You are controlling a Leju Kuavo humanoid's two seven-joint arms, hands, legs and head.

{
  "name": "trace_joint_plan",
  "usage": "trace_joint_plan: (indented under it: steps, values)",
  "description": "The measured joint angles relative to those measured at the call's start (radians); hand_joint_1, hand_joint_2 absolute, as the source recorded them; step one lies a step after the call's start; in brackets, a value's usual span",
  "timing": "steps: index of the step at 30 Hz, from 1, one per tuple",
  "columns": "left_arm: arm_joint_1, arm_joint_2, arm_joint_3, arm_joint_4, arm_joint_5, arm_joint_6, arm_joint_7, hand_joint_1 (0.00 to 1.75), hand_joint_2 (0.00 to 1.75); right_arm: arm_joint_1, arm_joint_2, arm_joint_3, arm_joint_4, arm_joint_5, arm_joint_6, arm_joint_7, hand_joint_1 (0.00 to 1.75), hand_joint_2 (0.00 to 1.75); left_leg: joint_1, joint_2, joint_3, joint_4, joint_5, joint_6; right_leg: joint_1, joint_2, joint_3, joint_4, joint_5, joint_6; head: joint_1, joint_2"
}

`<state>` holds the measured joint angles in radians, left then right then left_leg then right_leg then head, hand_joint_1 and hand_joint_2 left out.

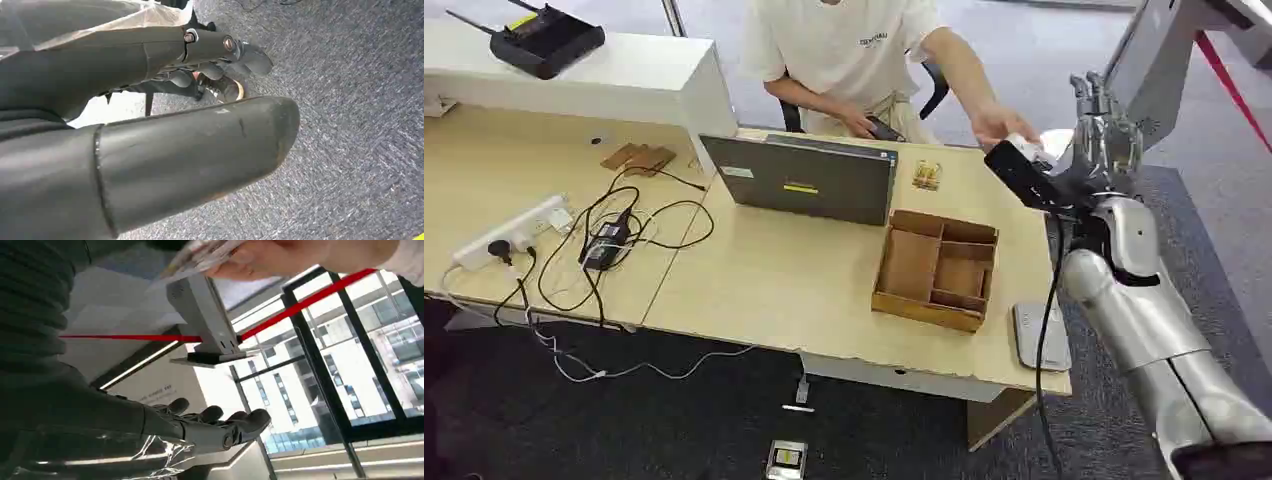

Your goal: Pass the card to the sensor for recognition and then transmit it.

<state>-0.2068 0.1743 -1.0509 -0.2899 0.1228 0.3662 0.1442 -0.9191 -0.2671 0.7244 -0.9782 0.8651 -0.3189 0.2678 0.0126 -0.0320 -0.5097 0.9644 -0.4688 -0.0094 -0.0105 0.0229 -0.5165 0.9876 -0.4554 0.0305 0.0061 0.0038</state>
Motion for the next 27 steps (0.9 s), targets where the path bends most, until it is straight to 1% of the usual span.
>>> trace_joint_plan:
  steps: [4, 10, 16, 24, 25, 26, 27]
  values:
    - [0.000, 0.004, -0.006, 0.000, -0.003, -0.001, 0.005, 0.00, 0.00, -0.051, 0.043, 0.060, 0.154, 0.021, 0.016, 0.001, 0.00, 1.75, 0.000, 0.000, -0.001, 0.000, 0.000, 0.000, 0.000, -0.001, -0.001, 0.000, 0.000, 0.000, 0.001, 0.000]
    - [0.007, 0.008, -0.006, 0.003, 0.001, -0.001, 0.005, 0.00, 0.00, -0.085, 0.101, 0.095, 0.301, -0.010, 0.010, -0.024, 0.00, 1.75, 0.000, -0.001, -0.002, 0.000, 0.000, 0.000, 0.000, -0.001, -0.002, 0.000, 0.000, 0.000, 0.000, 0.000]
    - [0.020, 0.012, -0.006, 0.006, 0.007, 0.000, -0.001, 0.00, 0.00, -0.103, 0.146, 0.113, 0.383, -0.031, 0.001, -0.040, 0.00, 1.75, 0.000, -0.001, -0.003, 0.000, 0.000, 0.000, 0.000, -0.001, -0.003, 0.000, 0.000, 0.000, 0.000, 0.000]
    - [0.032, 0.013, -0.006, 0.010, 0.011, 0.000, -0.010, 0.00, 0.00, -0.117, 0.179, 0.125, 0.444, -0.054, -0.029, -0.054, 0.00, 1.75, 0.000, -0.001, -0.003, 0.000, 0.001, -0.001, 0.000, -0.001, -0.003, 0.000, 0.000, 0.000, 0.001, 0.000]
    - [0.033, 0.013, -0.006, 0.010, 0.011, 0.000, -0.010, 0.00, 0.00, -0.118, 0.182, 0.126, 0.448, -0.058, -0.033, -0.056, 0.12, 1.75, 0.000, -0.001, -0.003, 0.000, 0.001, -0.001, 0.000, -0.001, -0.003, 0.000, 0.000, 0.000, 0.000, 0.000]
    - [0.033, 0.013, -0.006, 0.010, 0.011, 0.001, -0.010, 0.00, 0.00, -0.119, 0.184, 0.127, 0.453, -0.064, -0.039, -0.058, 1.75, 1.75, 0.000, -0.001, -0.003, 0.000, 0.001, -0.001, 0.000, -0.001, -0.003, 0.000, 0.000, 0.000, 0.000, 0.000]
    - [0.034, 0.013, -0.006, 0.011, 0.011, 0.000, -0.011, 0.00, 0.00, -0.122, 0.187, 0.129, 0.458, -0.069, -0.043, -0.058, 1.75, 1.75, 0.000, -0.001, -0.003, 0.000, 0.001, -0.001, 0.000, -0.001, -0.003, 0.000, 0.000, 0.000, 0.000, 0.000]
